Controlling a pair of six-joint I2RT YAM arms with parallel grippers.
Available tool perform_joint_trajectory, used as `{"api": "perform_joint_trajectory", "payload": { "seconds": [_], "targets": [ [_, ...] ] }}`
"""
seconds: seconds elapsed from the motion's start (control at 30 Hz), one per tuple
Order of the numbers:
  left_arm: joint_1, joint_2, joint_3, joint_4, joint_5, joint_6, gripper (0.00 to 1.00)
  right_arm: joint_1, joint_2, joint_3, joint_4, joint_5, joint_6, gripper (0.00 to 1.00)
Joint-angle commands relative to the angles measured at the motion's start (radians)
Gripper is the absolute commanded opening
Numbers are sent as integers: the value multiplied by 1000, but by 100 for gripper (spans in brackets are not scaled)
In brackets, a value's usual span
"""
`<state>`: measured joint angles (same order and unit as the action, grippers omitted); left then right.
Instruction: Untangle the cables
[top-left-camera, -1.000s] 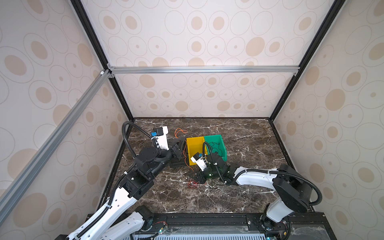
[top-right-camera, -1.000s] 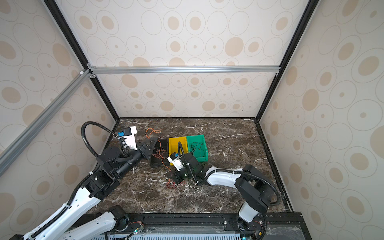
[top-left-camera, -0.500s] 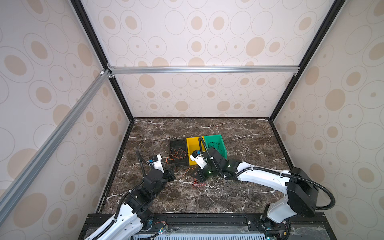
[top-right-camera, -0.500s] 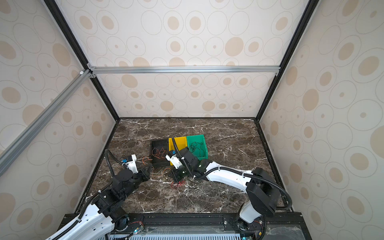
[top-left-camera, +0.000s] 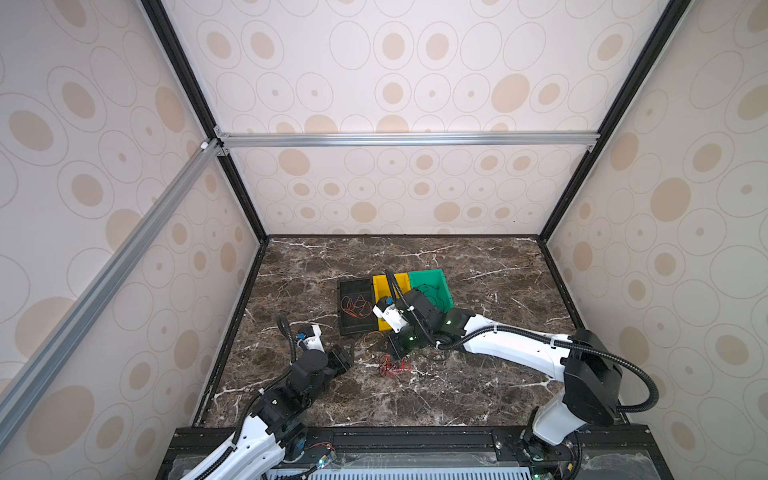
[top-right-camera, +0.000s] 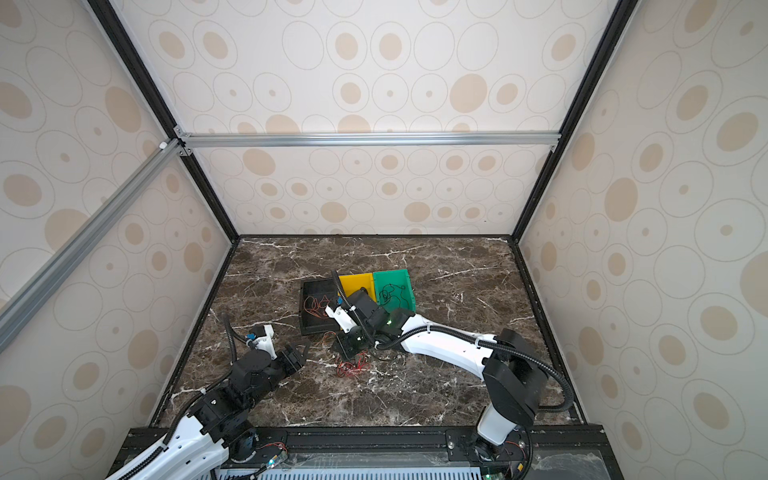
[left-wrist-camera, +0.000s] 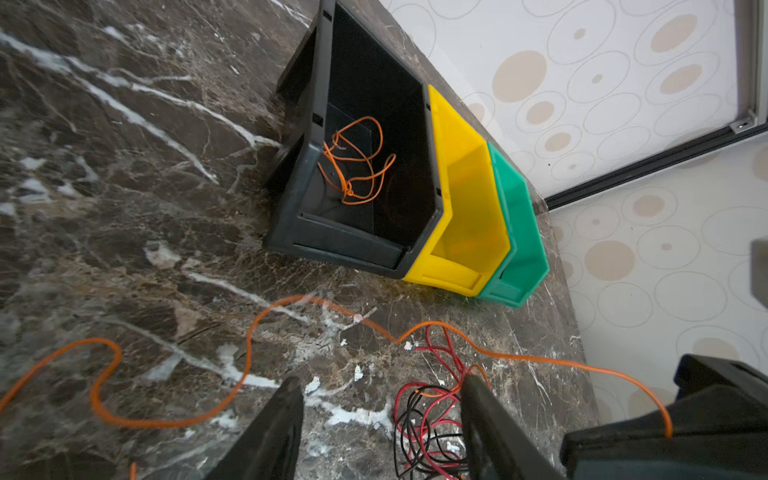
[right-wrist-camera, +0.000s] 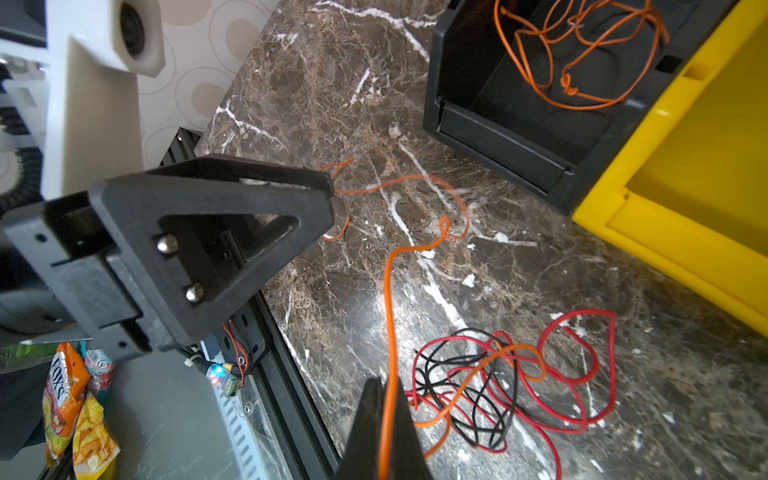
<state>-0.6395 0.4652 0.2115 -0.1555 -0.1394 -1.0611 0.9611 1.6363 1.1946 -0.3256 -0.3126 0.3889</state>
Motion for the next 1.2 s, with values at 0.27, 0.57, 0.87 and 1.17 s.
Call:
{"api": "perform_joint_trajectory", "payload": {
  "seconds": [0.27, 0.57, 0.87, 1.17],
  "targets": [
    [3, 16, 60, 156, 261, 128, 62, -19, 117, 149, -141, -20, 29, 0],
    [-75, 147, 4, 360, 368, 223, 57, -65, 152, 195, -138, -155, 74, 0],
    [-135, 262, -61, 462, 282, 219, 50, -85, 130, 186, -100, -238, 103, 0],
    [-135, 350, -95, 531, 247, 217, 38, -87, 92, 161, -73, -260, 122, 0]
  ]
}}
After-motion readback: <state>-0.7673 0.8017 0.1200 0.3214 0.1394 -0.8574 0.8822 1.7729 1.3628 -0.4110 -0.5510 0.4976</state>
